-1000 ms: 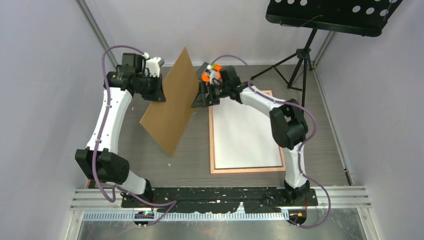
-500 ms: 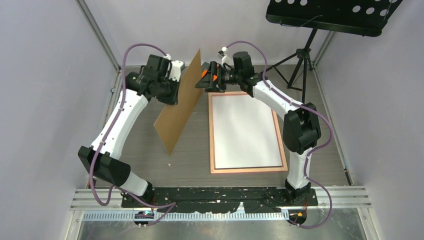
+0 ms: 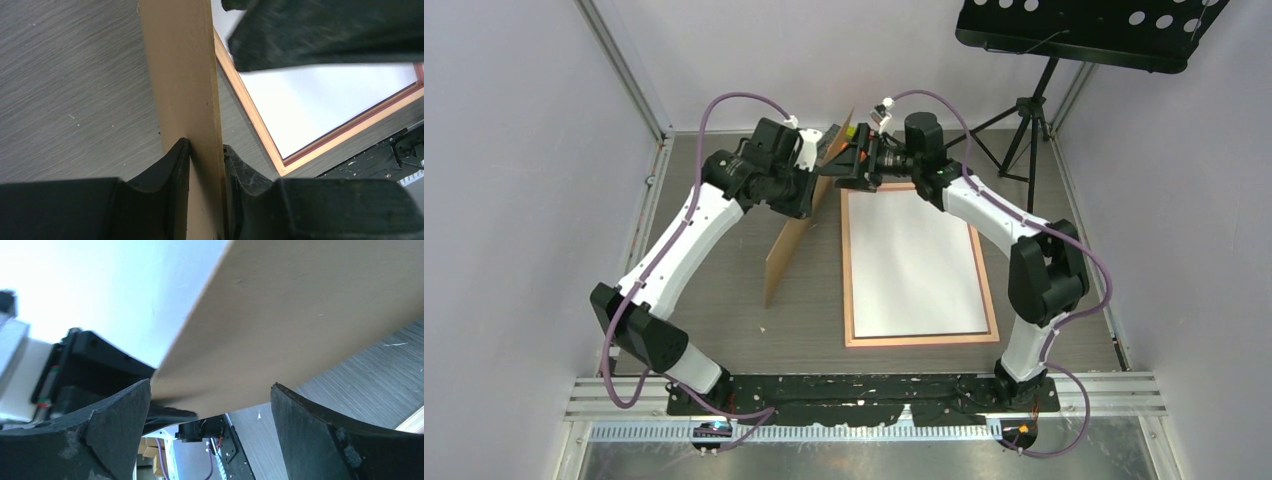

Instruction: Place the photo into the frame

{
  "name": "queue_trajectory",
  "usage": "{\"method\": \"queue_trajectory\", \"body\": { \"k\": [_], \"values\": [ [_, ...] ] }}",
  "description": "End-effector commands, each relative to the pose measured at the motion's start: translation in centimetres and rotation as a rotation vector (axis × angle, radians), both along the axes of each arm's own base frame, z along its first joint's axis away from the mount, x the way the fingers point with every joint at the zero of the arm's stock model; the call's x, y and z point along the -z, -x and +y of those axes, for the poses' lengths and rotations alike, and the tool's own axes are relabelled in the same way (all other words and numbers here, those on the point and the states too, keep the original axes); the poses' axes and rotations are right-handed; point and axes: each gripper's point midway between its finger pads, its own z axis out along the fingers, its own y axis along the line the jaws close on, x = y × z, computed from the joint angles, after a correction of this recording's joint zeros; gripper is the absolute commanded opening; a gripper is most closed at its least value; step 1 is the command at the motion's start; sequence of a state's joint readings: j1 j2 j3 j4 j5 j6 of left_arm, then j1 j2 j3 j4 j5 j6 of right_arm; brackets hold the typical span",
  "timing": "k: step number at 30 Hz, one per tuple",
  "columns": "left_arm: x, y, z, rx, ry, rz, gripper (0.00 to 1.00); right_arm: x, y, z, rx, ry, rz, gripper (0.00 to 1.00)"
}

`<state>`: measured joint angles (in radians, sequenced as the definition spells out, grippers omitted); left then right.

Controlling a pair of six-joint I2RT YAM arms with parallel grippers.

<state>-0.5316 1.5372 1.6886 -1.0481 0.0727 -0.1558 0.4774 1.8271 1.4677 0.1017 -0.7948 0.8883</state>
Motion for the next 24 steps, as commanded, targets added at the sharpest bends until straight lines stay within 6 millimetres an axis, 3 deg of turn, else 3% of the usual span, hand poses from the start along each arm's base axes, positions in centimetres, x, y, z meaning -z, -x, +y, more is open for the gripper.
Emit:
{"method": "queue_trajectory", "body": {
  "k": [1,8,16,20,24],
  "values": [
    [-0.6,-0.3,-2.1,0.025,0.055,0.001,0.26,-6.0,1.3,-1.2,0.025,-0.101,-0.131,0.96],
    [-0.7,0.3,-3.7,0.067,0.062,0.004,0.27,-5.8,1.0,-1.7,0.058,-0.086,-0.112,0.96],
    [-1.0,0.9,-5.3,0.107,0.070,0.006,0.31,-3.7,0.1,-2.0,0.107,-0.027,-0.061,0.95],
    [-0.9,1.3,-5.8,0.116,0.068,0.009,0.58,-3.0,-0.1,-2.3,0.128,-0.003,-0.045,0.94],
    [-1.1,1.5,-6.0,0.120,0.072,0.005,0.72,-1.8,-0.2,-2.6,0.151,0.021,-0.021,0.93]
  ]
}}
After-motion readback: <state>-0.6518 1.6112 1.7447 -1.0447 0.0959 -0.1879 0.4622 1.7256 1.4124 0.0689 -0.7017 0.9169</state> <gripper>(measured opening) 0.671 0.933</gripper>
